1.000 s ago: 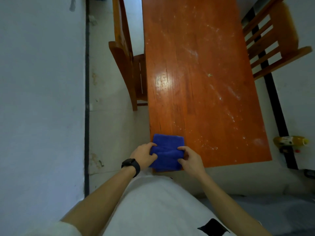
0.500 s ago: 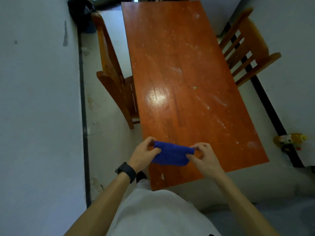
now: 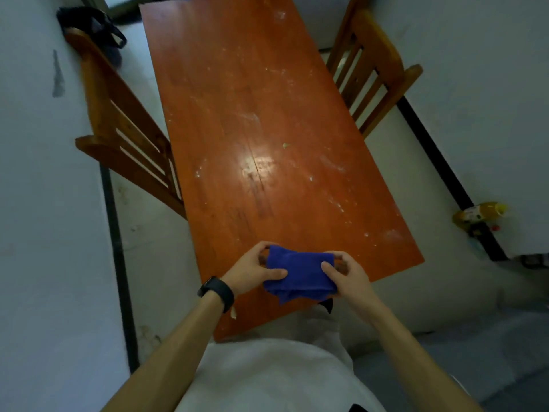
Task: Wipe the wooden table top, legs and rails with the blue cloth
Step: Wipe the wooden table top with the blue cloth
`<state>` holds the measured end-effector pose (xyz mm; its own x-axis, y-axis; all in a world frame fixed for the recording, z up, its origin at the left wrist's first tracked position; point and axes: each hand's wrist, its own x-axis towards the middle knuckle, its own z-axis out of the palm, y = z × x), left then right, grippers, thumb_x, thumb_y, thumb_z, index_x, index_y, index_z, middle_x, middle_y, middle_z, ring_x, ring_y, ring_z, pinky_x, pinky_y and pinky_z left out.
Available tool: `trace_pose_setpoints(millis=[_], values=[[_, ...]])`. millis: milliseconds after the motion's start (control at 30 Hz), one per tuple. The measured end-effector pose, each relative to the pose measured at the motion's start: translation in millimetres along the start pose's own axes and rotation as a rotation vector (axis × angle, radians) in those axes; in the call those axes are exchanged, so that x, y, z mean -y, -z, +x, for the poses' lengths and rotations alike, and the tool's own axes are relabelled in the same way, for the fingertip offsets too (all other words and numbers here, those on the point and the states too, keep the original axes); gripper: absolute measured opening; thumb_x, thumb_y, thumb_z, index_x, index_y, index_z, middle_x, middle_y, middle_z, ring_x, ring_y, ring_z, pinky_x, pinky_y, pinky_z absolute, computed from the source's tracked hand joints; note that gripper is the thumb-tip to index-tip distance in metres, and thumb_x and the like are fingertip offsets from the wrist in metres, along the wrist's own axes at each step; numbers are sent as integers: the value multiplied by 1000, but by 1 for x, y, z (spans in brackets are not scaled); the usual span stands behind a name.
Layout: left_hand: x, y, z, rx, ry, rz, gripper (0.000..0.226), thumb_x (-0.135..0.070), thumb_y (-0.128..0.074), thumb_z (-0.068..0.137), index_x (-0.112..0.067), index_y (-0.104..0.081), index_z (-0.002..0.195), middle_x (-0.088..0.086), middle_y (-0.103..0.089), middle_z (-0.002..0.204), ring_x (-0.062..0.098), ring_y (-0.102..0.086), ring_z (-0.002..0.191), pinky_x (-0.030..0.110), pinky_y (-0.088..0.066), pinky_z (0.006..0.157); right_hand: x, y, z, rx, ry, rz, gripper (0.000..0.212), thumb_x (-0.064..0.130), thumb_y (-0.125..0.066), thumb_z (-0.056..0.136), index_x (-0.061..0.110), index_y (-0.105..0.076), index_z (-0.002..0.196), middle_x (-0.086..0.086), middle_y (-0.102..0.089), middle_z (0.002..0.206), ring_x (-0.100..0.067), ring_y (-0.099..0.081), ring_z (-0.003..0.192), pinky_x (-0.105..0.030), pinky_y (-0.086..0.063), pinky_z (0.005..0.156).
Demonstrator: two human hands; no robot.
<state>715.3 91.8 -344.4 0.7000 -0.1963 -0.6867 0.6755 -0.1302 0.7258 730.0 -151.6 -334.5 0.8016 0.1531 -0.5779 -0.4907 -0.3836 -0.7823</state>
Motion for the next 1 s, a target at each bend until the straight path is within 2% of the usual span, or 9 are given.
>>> trace_pose_setpoints(millis=[100,233,333,500,567,667,800,900,1000], values=[[-11,-44,21,-43,4,19,52,-17,-81,79,-28,-52,122,-5,-57,119,14,-62,103,34,-60,81,-17,42,15,62,-50,37,26,29,-67,92,26,-57,116,0,-63,118,-16,-65,103,-34,-60,72],[-26,-113,56,-47,-8,121,36,-9,-73,82,-25,-57,110,-4,-62,114,19,-62,103,43,-58,84,-34,112,31,355,-215,-20,34,23,-78,81,19,-59,109,-3,-66,112,-21,-69,97,-37,-59,73],[-41,-160,77,32,1,236,34,-13,-72,84,-29,-58,110,-6,-64,112,16,-63,100,39,-59,84,-37,153,33,417,-75,-220,43,43,-76,81,34,-58,118,11,-66,112,-5,-68,93,-21,-56,71],[-60,-200,107,-14,1,388,33,-26,-70,88,-29,-57,117,-3,-64,118,17,-62,102,42,-56,88,-51,189,54,409,127,-584,31,39,-61,91,41,-53,121,19,-64,106,-1,-63,92,-27,-55,81],[-57,-204,113,-147,29,611,49,-40,-67,88,-33,-48,133,-1,-52,140,20,-52,121,45,-48,101,-54,206,74,328,183,-703,23,32,-59,90,40,-53,110,16,-63,101,-4,-62,90,-28,-52,78],[-45,-193,112,-344,124,964,72,-53,-55,92,-36,-20,153,0,-14,163,30,-16,148,53,-19,119,-41,236,110,83,174,-642,25,20,-60,90,28,-52,113,4,-61,101,-18,-61,91,-31,-45,75],[-17,-176,110,-293,333,1113,88,-64,-43,93,-35,13,154,0,18,163,32,8,151,60,1,118,-4,262,172,-168,324,-678,34,17,-58,91,16,-52,124,-2,-60,103,-24,-58,90,-36,-45,79],[-4,-173,113,-278,362,1144,95,-76,-37,87,-38,21,151,-3,25,161,31,11,150,62,4,117,-8,259,215,-136,389,-819,51,15,-58,89,21,-49,139,-9,-60,124,-30,-56,109,-44,-45,98],[6,-176,117,-311,359,1123,97,-83,-32,83,-40,25,149,-6,29,159,29,16,150,62,6,115,-47,240,220,-33,376,-861,57,5,-57,85,23,-53,139,-7,-48,139,-32,-46,124,-40,-37,109]])
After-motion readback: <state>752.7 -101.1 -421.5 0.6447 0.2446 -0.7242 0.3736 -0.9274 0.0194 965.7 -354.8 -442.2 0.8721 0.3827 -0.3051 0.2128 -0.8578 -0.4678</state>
